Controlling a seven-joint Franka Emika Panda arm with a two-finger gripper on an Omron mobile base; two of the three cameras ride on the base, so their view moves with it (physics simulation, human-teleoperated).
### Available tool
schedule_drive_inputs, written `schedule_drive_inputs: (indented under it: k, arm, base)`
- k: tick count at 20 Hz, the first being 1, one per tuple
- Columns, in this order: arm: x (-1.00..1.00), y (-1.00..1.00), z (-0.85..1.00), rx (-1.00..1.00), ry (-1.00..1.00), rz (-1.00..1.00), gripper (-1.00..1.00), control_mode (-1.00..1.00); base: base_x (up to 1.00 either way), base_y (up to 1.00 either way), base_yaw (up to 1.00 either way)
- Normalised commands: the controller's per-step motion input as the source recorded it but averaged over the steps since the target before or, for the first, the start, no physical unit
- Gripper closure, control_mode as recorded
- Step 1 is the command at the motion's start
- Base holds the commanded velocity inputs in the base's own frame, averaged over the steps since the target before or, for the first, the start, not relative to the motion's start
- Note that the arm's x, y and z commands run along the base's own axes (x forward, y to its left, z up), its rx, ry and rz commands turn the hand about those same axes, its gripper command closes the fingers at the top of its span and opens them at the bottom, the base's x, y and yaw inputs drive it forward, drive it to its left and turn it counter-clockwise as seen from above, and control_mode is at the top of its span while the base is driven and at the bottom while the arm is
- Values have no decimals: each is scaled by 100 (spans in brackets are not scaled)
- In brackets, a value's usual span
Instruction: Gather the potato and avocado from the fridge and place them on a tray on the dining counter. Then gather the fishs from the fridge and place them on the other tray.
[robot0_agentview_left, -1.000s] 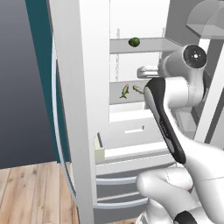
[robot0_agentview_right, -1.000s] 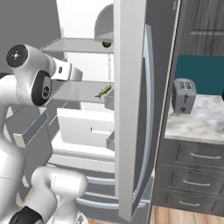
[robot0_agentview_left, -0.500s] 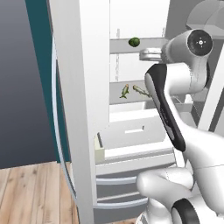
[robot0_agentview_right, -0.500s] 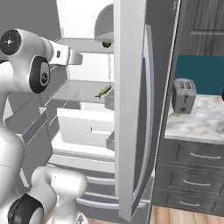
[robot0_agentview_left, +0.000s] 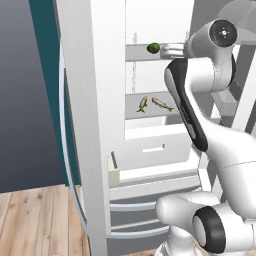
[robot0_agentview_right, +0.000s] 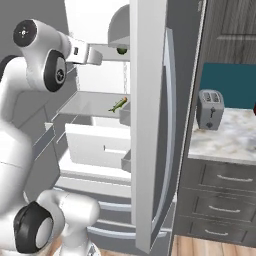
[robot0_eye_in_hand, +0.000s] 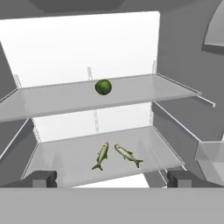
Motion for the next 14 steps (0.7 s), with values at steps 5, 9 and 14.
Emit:
schedule_drive_inputs:
  k: [5, 9, 14]
  arm:
    - [44, -11, 0, 0, 8, -1, -100, -100]
    - [48, -7, 0, 0, 4, -1, -100, -100]
    - [49, -2, 0, 0, 3, -1, -100, -100]
  base:
    - [0, 0, 0]
    - [0, 0, 0]
    - [0, 0, 0]
